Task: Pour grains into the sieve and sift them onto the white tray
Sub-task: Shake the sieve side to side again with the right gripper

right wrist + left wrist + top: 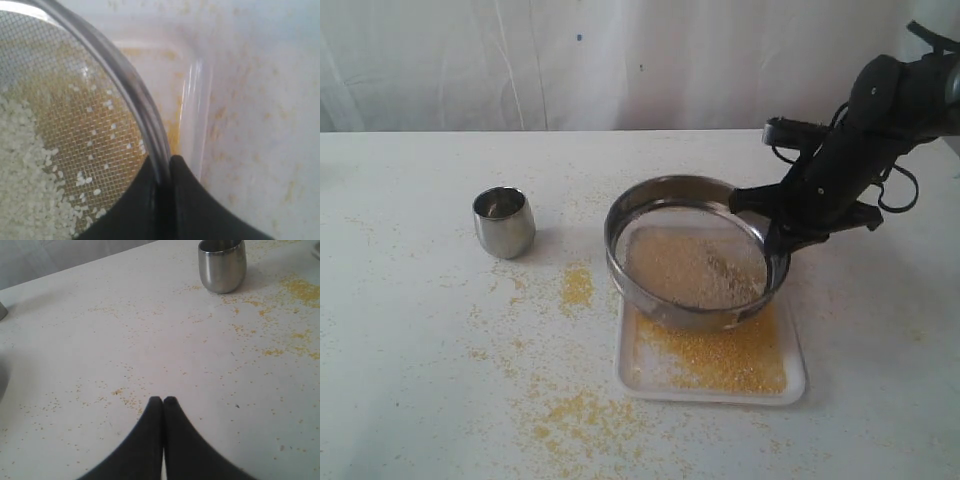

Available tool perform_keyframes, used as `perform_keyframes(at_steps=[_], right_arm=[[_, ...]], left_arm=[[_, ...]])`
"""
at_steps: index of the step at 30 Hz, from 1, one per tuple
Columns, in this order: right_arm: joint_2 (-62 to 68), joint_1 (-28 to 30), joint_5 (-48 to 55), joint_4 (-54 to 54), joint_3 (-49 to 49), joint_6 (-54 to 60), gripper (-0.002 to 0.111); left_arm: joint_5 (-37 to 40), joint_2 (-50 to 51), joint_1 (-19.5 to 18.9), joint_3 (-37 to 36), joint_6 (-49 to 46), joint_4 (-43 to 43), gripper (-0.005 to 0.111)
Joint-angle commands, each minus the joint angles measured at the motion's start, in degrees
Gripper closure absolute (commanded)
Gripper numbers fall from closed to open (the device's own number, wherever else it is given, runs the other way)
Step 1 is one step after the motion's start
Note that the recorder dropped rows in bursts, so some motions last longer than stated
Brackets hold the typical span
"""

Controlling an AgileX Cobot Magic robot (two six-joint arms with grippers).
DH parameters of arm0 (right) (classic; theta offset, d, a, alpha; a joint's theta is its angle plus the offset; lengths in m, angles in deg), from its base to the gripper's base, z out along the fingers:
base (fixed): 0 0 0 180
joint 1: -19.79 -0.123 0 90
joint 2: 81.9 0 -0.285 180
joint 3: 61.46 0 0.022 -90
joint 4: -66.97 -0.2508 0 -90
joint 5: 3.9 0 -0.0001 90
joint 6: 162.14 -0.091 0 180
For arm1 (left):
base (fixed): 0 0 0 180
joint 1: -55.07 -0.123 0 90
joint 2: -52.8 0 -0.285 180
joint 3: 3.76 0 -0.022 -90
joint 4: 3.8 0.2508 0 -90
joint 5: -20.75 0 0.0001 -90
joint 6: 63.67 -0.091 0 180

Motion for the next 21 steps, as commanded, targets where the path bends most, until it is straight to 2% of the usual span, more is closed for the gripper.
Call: perform_keyframes(at_steps=[1,3,5,8,9,11,13,14,16,18,21], right_arm=[[-0.22,-0.53,-4.58,-0.25,-0.84,5.1,0.108],[0.0,-0.43,-10.2,-0.8,-0.58,2.22,0.108],[-0.78,-0.43,-3.86,-0.89,-0.49,-2.73,0.108],[-1.17,-0.97,8.14,-0.67,-1.36,-2.87,0.108],[-1.17,-1.08,7.97,-0.53,-1.62,-0.79,0.108],[-1.04,-1.08,-1.02,-0.25,-1.62,4.78,0.108],[-1.04,-0.82,-9.03,-0.25,-1.5,3.45,0.108],[-1.16,-0.72,-9.52,-0.8,-1.5,0.5,0.108],[-1.55,-0.66,-0.63,-0.71,-1.5,-3.84,0.108],[-1.45,-0.66,6.16,-0.71,-1.78,-3.29,0.108],[-1.35,-0.66,-0.08,-0.13,-2.21,3.21,0.108]], left_arm=[[0.03,-0.26,0.54,-0.2,0.05,-0.15,0.107],[0.03,-0.26,0.54,-0.2,0.05,-0.15,0.107],[0.03,-0.26,0.54,-0.2,0.05,-0.15,0.107],[0.03,-0.26,0.54,-0.2,0.05,-0.15,0.107],[0.03,-0.26,0.54,-0.2,0.05,-0.15,0.107],[0.03,-0.26,0.54,-0.2,0.05,-0.15,0.107],[0.03,-0.26,0.54,-0.2,0.05,-0.15,0.107],[0.03,-0.26,0.54,-0.2,0.05,-0.15,0.107],[0.03,-0.26,0.54,-0.2,0.05,-0.15,0.107],[0.03,-0.26,0.54,-0.2,0.05,-0.15,0.107],[0.03,-0.26,0.54,-0.2,0.05,-0.15,0.107]])
